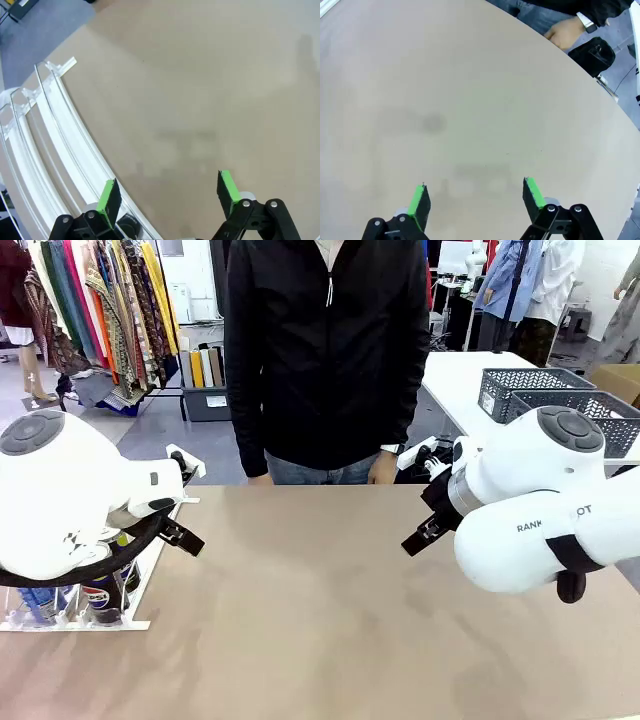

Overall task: Retrieve and store the cans from the dispenser.
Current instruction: Pick up one can from the Automatic Can Dispenser and place it in the middle of the table.

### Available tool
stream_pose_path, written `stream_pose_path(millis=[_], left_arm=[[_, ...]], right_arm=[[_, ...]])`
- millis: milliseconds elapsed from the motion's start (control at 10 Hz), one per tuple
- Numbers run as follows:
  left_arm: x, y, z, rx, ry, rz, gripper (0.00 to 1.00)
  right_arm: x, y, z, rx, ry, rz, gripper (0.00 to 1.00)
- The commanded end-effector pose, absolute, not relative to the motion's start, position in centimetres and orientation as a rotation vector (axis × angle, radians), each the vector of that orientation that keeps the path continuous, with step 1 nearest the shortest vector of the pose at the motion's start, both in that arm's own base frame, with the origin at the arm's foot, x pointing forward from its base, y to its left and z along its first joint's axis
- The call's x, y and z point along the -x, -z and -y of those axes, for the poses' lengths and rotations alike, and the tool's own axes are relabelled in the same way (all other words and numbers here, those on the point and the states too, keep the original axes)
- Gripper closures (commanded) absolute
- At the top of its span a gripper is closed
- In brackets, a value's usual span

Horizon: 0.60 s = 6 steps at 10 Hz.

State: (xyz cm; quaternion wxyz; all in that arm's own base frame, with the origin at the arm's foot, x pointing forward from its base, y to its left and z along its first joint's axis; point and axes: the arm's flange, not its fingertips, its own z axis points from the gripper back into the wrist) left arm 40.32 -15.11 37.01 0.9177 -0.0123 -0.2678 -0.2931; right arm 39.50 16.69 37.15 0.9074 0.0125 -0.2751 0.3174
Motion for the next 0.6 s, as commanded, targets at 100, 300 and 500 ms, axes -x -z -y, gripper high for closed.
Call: stream_pose_path(millis=[100, 300, 500], left_arm=[[-40.31, -37.04, 15.11, 0.025, 0.603, 0.551, 0.0], [-40.31, -37.04, 15.11, 0.025, 0.603, 0.551, 0.0], [-40.31, -37.04, 15.11, 0.025, 0.603, 0.551, 0.0]], right_arm=[[-39.5, -37.15, -16.69, -0.026, -0.655, 0.568, 0.0], [-39.5, -37.15, -16.69, -0.026, -0.655, 0.568, 0.0], [-39.5, -37.15, -16.69, -0.026, -0.655, 0.568, 0.0]])
